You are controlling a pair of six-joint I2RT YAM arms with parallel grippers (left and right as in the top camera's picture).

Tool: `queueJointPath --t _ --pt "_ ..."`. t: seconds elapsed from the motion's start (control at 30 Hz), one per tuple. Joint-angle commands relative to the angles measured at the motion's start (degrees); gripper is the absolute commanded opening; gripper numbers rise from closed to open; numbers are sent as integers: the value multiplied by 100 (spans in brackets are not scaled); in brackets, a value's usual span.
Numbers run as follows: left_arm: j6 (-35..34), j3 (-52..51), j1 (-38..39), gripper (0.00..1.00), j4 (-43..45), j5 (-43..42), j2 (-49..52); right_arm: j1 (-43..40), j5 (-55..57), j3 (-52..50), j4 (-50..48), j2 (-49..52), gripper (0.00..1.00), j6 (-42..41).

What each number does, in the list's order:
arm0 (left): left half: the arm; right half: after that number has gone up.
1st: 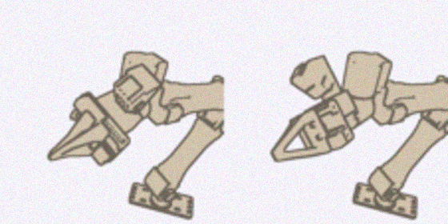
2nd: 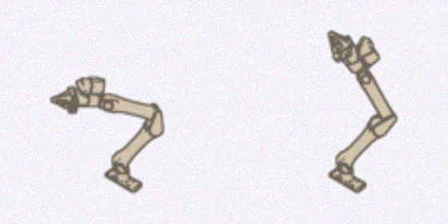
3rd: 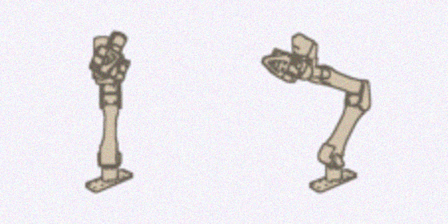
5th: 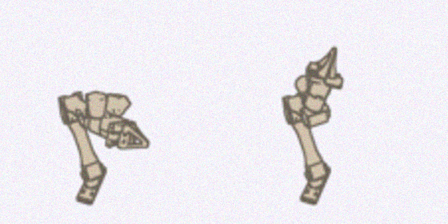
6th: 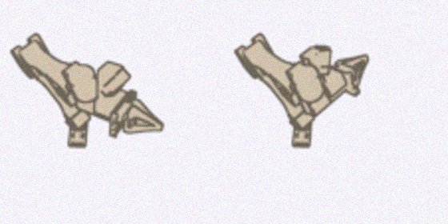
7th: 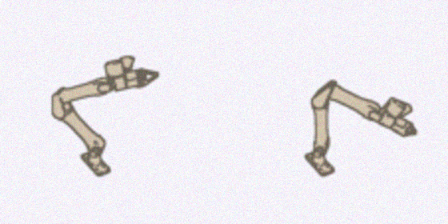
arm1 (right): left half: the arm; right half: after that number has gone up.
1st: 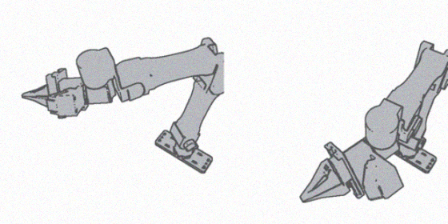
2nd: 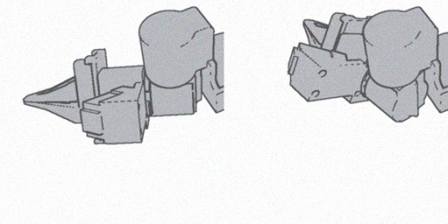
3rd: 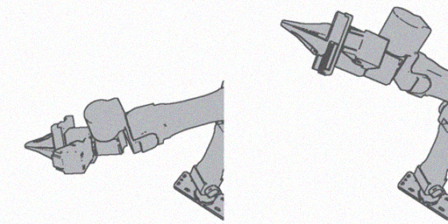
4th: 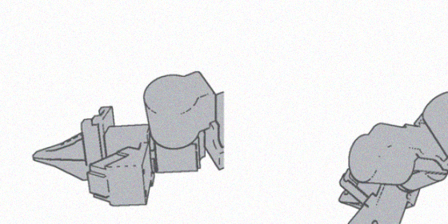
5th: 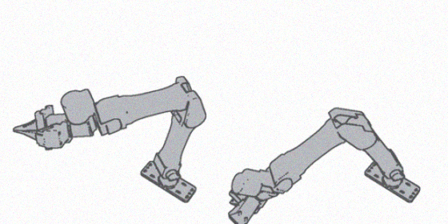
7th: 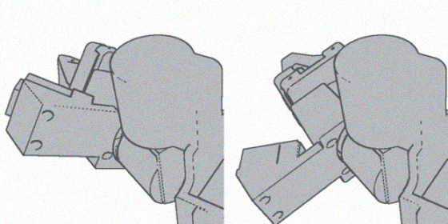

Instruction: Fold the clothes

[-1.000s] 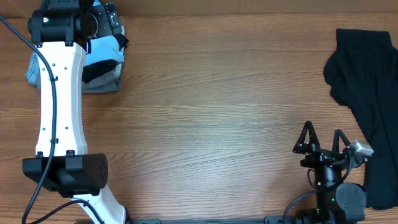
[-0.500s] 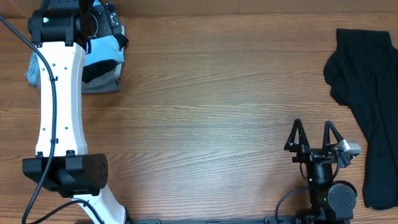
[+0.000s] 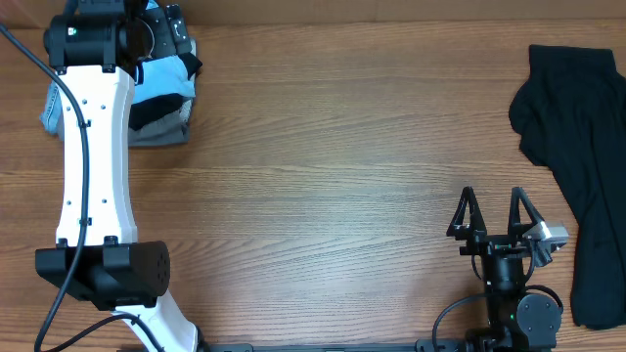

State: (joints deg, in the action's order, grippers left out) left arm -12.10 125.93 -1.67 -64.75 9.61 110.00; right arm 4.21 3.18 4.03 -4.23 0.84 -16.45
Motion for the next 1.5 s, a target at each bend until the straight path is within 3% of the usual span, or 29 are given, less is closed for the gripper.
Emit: queueJointPath --t 0.0,0.3,0.53,1.47 --pt "-79 17 20 100 4 -24 35 22 -42 -240 -221 -68 100 46" --pt "-79 17 20 100 4 -24 35 17 -352 -358 -166 -70 100 603" --pt "-79 17 20 100 4 -24 35 15 -332 -358 918 -68 100 645" --pt "-79 17 20 100 7 -24 35 -20 -332 -358 907 -68 100 643"
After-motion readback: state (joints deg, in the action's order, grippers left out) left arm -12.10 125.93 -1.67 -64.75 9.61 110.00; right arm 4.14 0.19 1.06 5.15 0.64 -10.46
